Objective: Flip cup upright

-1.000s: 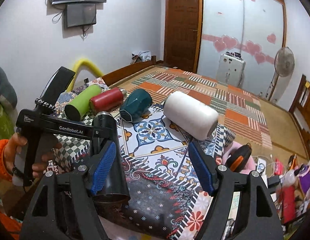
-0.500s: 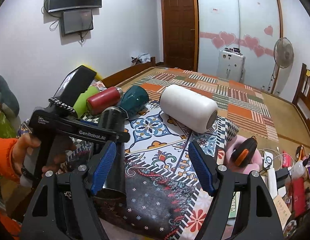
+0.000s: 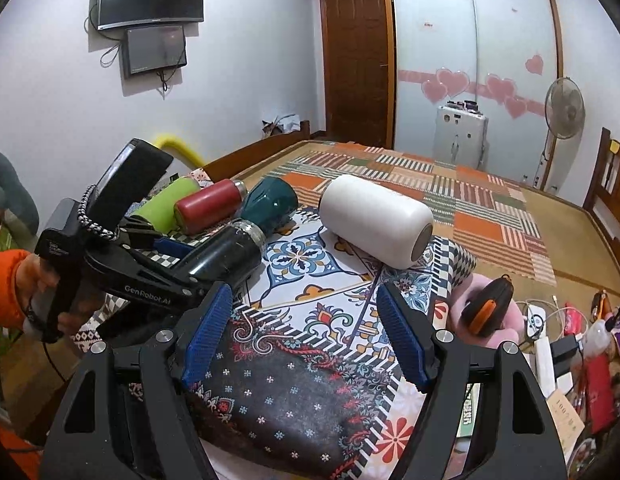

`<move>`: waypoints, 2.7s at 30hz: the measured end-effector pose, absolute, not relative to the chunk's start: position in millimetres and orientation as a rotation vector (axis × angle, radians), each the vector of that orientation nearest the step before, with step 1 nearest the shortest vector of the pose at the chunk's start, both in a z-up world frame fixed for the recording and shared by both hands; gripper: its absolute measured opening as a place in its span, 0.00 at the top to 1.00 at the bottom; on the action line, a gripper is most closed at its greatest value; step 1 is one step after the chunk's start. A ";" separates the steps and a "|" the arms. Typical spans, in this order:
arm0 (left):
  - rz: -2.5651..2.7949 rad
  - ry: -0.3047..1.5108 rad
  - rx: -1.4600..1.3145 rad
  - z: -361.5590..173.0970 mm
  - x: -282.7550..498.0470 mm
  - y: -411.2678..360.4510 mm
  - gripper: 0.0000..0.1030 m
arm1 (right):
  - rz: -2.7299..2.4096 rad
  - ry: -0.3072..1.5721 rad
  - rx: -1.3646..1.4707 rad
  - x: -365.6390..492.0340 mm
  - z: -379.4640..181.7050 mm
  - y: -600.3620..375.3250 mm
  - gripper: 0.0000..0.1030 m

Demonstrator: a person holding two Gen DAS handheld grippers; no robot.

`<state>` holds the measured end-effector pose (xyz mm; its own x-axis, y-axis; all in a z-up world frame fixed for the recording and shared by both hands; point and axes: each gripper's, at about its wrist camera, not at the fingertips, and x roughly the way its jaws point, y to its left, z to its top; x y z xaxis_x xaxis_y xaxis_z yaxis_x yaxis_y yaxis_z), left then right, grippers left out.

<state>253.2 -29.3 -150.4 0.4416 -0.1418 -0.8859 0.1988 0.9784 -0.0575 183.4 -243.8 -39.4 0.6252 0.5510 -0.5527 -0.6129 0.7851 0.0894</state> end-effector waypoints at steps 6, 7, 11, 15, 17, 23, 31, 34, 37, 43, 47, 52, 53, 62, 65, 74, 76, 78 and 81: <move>-0.220 1.083 0.097 -151.8 253.3 -34.3 0.33 | 0.673 0.588 -0.077 181.0 -36.5 -241.5 0.30; -0.226 1.072 0.093 -149.1 250.7 -34.4 0.35 | 0.673 0.585 -0.074 180.2 -35.8 -241.4 0.30; -0.244 1.009 0.094 -130.6 237.5 -33.8 0.36 | 0.661 0.564 -0.076 175.8 -31.6 -240.3 0.30; -0.250 0.919 0.078 -99.3 217.5 -25.8 0.37 | 0.654 0.542 -0.079 172.5 -25.3 -238.3 0.30; -0.243 0.864 0.063 -82.0 205.6 -19.2 0.37 | 0.652 0.527 -0.077 171.1 -22.2 -236.9 0.30; -0.232 0.715 0.064 -44.5 173.7 -8.1 0.38 | 0.644 0.490 -0.078 167.9 -16.6 -231.3 0.30; -0.240 0.661 0.043 -36.4 186.0 -5.1 0.38 | 0.652 0.462 -0.062 169.9 -11.5 -225.3 0.28; -0.255 0.679 0.035 -44.5 197.0 -7.7 0.38 | 0.648 0.457 -0.063 169.3 -11.2 -222.9 0.28; -0.265 0.708 0.035 -58.8 202.9 -11.0 0.38 | 0.648 0.459 -0.067 170.3 -13.3 -220.9 0.28; -0.263 0.664 0.071 -63.8 190.3 -16.1 0.38 | 0.657 0.473 -0.074 171.7 -17.7 -218.1 0.28; -0.250 0.675 0.057 -63.8 194.7 -15.5 0.38 | 0.656 0.477 -0.069 172.5 -18.0 -217.7 0.28; -0.239 0.667 0.067 -66.0 195.2 -18.8 0.37 | 0.658 0.478 -0.046 171.2 -15.2 -219.5 0.28; -0.236 0.664 0.073 -65.5 194.4 -19.1 0.36 | 0.657 0.477 -0.045 170.6 -14.6 -219.2 0.28; -0.199 0.552 0.080 -39.3 144.1 -15.0 0.32 | 0.631 0.441 -0.027 152.2 7.3 -221.7 0.28; -0.179 0.482 0.077 -22.2 117.5 -10.2 0.31 | 0.623 0.415 -0.017 138.7 19.1 -221.9 0.28; -0.123 0.267 0.054 20.6 32.6 -2.5 0.31 | 0.579 0.274 0.024 77.0 60.1 -220.6 0.22; -0.107 0.222 0.045 26.3 13.7 -0.4 0.27 | 0.575 0.251 0.037 66.2 64.8 -221.4 0.21; -0.094 0.181 0.034 30.8 -3.4 1.8 0.21 | 0.564 0.222 0.047 52.6 69.6 -222.1 0.21; -0.072 0.135 0.025 34.0 -21.8 2.5 0.14 | 0.542 0.185 0.053 35.7 72.4 -221.6 0.20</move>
<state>-21.8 2.5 34.0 0.9883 -0.0696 -0.1356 0.0730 0.9971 0.0202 35.7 -221.6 72.4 0.8407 0.5170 -0.1611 -0.5075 0.8560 0.0986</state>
